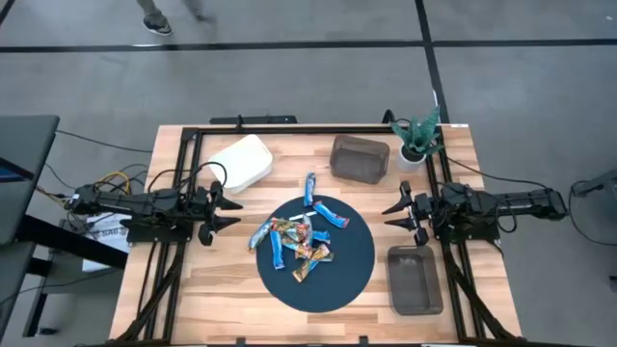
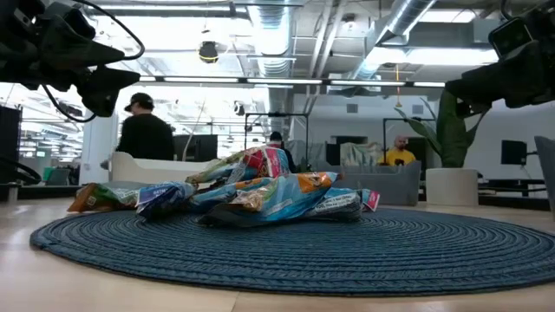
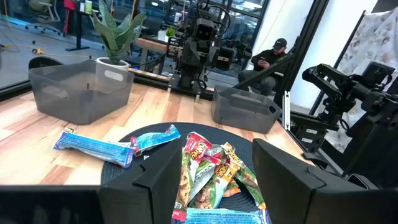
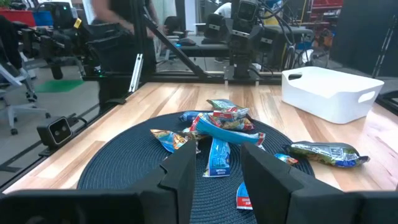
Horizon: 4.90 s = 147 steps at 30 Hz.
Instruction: Pick and place Granola Bars by type
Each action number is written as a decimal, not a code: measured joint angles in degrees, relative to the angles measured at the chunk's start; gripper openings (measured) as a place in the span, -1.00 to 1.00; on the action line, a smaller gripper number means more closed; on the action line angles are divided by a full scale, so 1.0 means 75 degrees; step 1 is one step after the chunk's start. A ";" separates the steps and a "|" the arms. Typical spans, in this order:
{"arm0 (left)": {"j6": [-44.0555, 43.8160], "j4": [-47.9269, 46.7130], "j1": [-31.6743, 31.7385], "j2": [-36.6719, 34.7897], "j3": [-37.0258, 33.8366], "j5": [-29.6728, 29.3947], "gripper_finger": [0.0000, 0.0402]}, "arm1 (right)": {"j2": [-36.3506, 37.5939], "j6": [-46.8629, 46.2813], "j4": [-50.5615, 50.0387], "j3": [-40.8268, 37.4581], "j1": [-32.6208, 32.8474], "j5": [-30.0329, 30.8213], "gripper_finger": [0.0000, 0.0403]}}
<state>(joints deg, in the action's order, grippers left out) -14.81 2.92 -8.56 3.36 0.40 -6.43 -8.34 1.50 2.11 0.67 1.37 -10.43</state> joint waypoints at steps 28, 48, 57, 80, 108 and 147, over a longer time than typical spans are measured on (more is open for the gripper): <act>0.0001 0.0000 0.0000 0.0000 0.0000 0.0001 -0.07 | 0.0003 -0.0003 0.0003 0.0000 0.0000 0.0001 -0.41; -0.5003 0.0117 -0.0003 0.0003 -0.0003 -0.0742 -0.07 | 0.0000 0.0000 0.0000 0.0000 0.0000 -0.0001 -0.41; -0.5558 0.0533 0.0003 0.0003 0.0047 -0.3323 -0.07 | 0.0003 0.0356 -0.0048 0.0000 -0.0027 0.0330 -0.41; -0.5769 -0.1457 0.0316 0.3747 0.2838 -0.2718 -0.07 | 0.0023 -0.7768 0.3676 0.0003 -0.0452 0.2625 -0.41; -0.4722 -0.5609 0.1713 0.8505 0.5508 0.1965 -0.07 | -0.5117 -0.5958 -0.3458 0.5440 -0.0446 0.2181 -0.41; -0.5560 -0.4516 0.0371 0.9808 0.5485 0.0880 -0.95 | -0.6085 -0.4590 -0.4644 0.6260 -0.0699 0.1581 -0.41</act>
<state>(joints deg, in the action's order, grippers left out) -56.51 -30.95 -5.77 76.92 41.54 0.18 -53.98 -32.93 -32.72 47.62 -3.88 1.43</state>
